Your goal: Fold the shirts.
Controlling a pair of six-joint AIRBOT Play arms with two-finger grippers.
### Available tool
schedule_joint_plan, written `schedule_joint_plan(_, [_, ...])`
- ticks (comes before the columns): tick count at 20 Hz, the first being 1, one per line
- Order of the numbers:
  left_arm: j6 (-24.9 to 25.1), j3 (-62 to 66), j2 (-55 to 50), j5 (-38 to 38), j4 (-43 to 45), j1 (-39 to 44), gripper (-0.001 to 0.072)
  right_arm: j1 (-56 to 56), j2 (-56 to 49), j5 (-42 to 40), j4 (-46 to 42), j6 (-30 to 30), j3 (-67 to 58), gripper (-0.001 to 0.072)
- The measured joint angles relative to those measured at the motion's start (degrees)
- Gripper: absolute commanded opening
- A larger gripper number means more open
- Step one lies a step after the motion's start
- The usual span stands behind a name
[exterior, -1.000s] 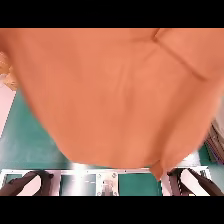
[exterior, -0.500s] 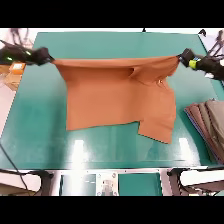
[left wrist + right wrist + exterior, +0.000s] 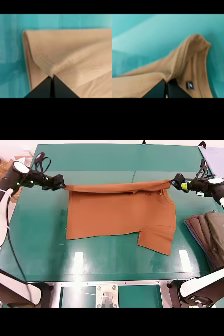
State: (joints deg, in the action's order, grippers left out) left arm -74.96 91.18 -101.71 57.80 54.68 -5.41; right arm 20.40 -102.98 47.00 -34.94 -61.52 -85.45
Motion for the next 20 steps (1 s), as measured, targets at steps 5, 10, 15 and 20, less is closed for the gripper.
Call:
schedule_joint_plan(5, [-0.9, -6.5, -0.3, -1.2, 1.5, 2.0, 0.0020, 1.5, -0.5, 4.5, -6.3, -1.0, 0.5, 0.0017])
schedule_joint_plan(10, [-1.1, -9.2, -0.3, -1.1, 2.3, 3.7, 0.0019, 1.6, -1.0, 5.6, -8.8, -1.3, 2.3, 0.0018])
schedule_joint_plan(15, [-2.6, -9.8, -0.3, 1.5, 6.3, 4.0, 0.0020, 1.6, -1.2, 6.2, -9.9, -1.5, 3.0, 0.0019])
schedule_joint_plan(20, [-3.1, -8.7, -0.2, 2.2, 7.6, 4.1, 0.0020, 1.5, -1.2, 8.5, -14.4, -5.8, 3.1, 0.0018])
